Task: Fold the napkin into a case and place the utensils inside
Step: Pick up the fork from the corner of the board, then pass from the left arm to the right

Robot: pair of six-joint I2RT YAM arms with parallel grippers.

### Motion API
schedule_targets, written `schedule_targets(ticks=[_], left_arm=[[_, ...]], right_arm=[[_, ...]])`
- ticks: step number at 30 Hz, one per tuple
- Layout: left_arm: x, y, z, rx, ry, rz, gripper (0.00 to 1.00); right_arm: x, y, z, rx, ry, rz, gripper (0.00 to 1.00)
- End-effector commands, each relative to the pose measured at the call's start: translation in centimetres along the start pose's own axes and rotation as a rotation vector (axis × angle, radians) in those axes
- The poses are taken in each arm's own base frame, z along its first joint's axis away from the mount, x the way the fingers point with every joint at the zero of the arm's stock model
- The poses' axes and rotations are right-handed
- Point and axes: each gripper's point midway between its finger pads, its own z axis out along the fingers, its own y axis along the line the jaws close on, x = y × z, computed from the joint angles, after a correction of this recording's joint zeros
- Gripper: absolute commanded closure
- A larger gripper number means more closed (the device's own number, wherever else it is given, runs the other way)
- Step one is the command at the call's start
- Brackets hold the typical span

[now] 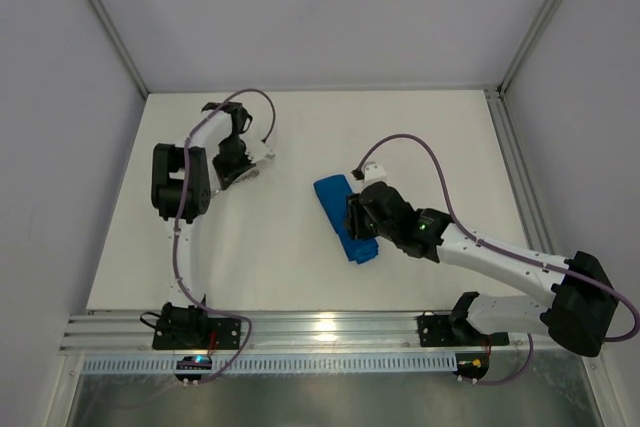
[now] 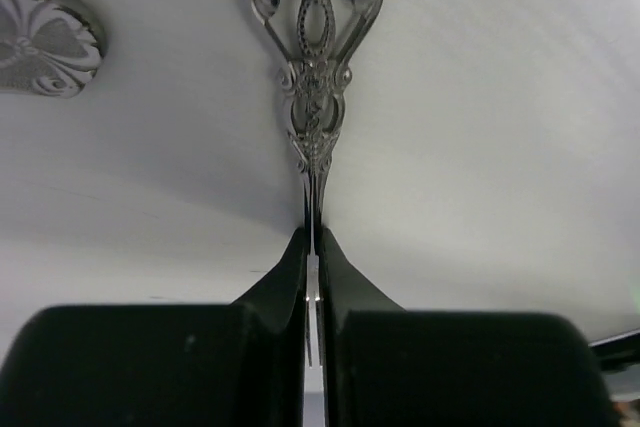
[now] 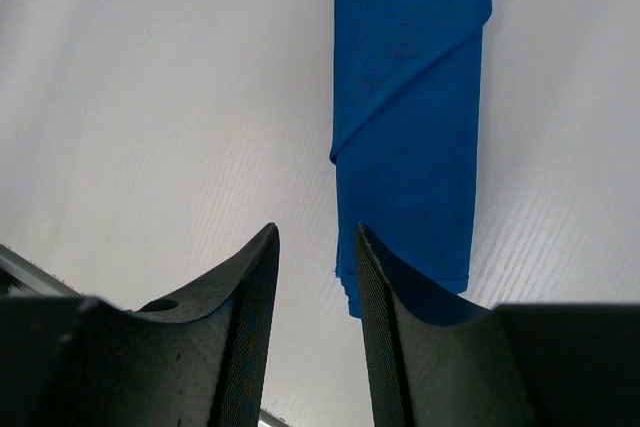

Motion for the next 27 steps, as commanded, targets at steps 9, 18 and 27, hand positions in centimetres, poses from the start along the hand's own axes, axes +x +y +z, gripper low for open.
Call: schedule_targets(ticks=[9, 18, 27], left_arm=[[-8.1, -4.9, -7.4, 0.318, -0.737, -0.8, 1.0], [-8.1, -9.1, -11.0, 0.443, -0.886, -1.169, 1.0], [-8.0, -10.7, -13.7, 0.369, -0.977, -1.155, 1.0]], right_arm=[[-1.7, 0.7, -0.2, -0.029, -0.085, 0.074, 0.6], [-4.6, 4.5, 0.3, -0.198, -0.185, 0.145, 0.59], [-7.6, 14.3, 6.2, -0.399, -0.18, 0.131, 0.34]])
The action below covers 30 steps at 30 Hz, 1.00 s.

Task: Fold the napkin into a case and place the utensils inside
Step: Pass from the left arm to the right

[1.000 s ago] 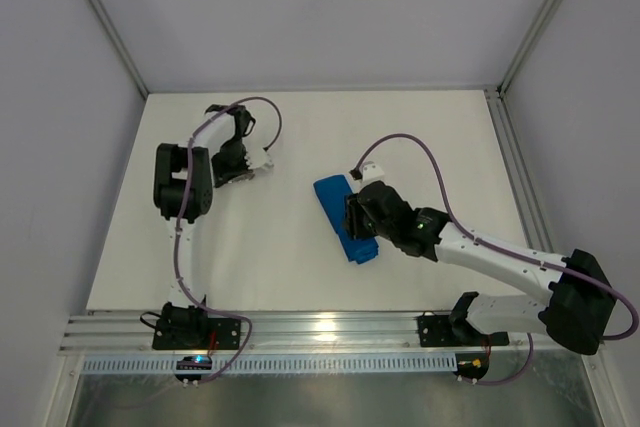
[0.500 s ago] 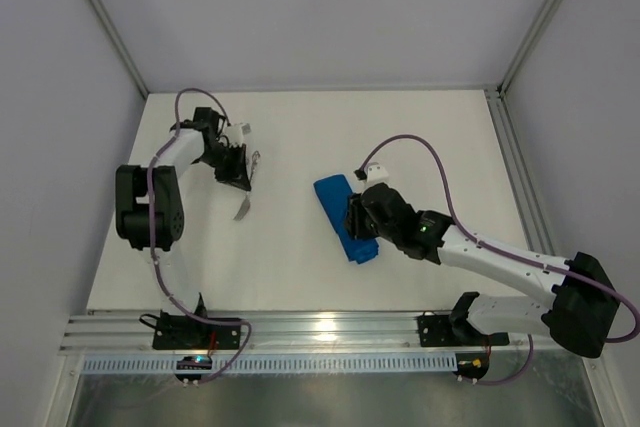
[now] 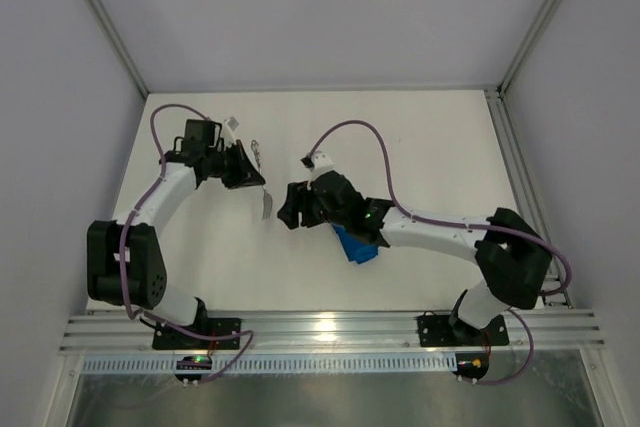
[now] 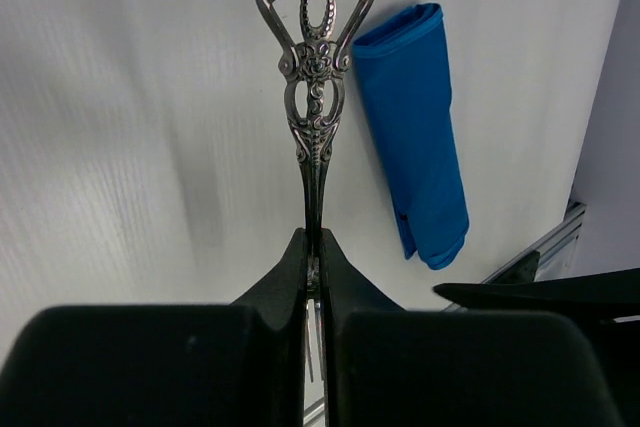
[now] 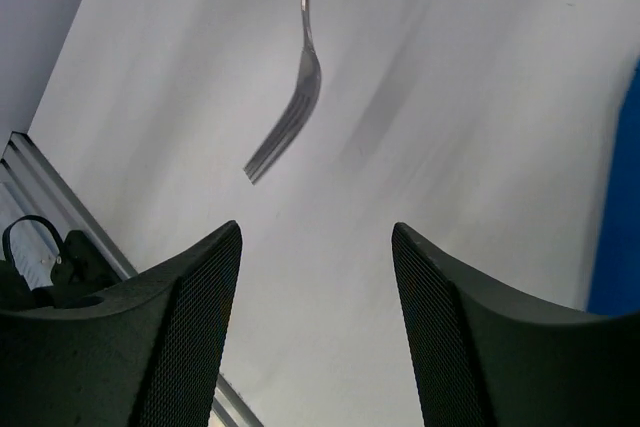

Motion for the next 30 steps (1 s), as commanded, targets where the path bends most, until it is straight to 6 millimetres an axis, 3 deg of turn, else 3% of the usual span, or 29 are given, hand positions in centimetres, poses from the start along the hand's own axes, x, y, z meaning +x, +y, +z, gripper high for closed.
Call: schedule_targets(ticks=[1, 6, 12, 19, 27, 30], left_arm=[[-1.6, -1.4, -0.7, 0.033, -0.079, -0.018, 1.0], [-1.0, -2.1, -1.0, 0.062, -0.063, -0.017, 1.0], [-0.2, -2.1, -1.2, 0.065, -0.046, -0.004, 1.0], [-0.3, -2.3, -1.2, 0.075, -0.047, -0.009, 1.0], [-0.1, -2.2, -1.2, 0.07, -0.03, 0.021, 1.0], [0.5, -2.2, -1.2, 0.082, -0.001, 0.037, 0.97]], right_arm=[[-3.4, 4.7, 2.8, -0.147, -0.077, 0.041, 0.34], [-3.6, 4.6, 5.6, -0.119, -0.079, 0.026, 0.36], [-3.9, 4.0, 6.7, -0.113, -0.086, 0.032, 0.41], [-1.6, 4.8, 9.7, -0.174, 0.026, 0.018, 0.55], [-2.0, 3.8, 8.7, -0.154, 0.016, 0.073, 0.96], [-2.4, 4.3, 7.7, -0.212, 0.036, 0.129, 0.96]])
